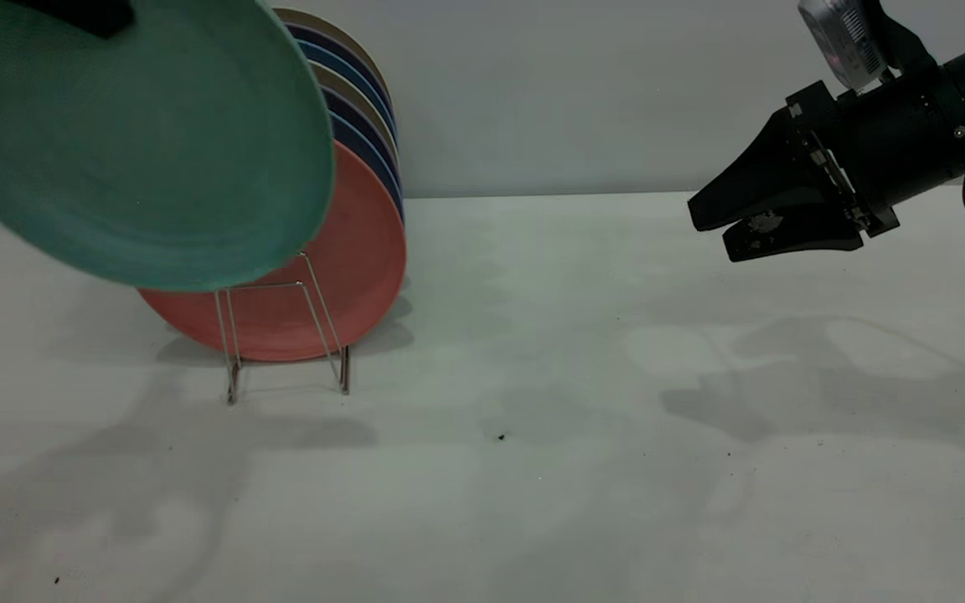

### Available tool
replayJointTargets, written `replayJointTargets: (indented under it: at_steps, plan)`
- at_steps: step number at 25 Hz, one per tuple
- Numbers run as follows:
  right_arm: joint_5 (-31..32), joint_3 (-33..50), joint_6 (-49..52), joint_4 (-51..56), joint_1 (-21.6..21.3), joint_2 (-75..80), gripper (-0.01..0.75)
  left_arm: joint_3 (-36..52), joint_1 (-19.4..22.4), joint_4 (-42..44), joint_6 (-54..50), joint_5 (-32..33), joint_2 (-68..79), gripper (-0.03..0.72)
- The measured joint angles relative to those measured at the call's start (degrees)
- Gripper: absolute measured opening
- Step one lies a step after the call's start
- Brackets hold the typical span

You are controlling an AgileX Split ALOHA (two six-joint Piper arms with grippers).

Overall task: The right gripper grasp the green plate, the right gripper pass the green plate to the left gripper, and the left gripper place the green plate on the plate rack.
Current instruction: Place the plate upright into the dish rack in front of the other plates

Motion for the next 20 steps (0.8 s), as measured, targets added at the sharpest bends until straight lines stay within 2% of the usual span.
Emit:
replayJointTargets:
  at_steps: [8, 15, 20]
  plan:
    - [0.3, 0.0, 0.0, -0.3, 0.0, 0.0, 0.536, 0.0, -0.6, -4.5, 2.8, -11.4, 5.5, 0.128]
    - [0.3, 0.0, 0.0, -0.8, 0.0, 0.0, 0.536, 0.0, -0.7, -12.6, 11.4, -13.2, 8.0, 0.128]
    - [0.3, 0.0, 0.0, -1.8, 0.0, 0.0, 0.536, -0.1, -0.7, -13.4, 12.4, -13.3, 10.0, 0.128]
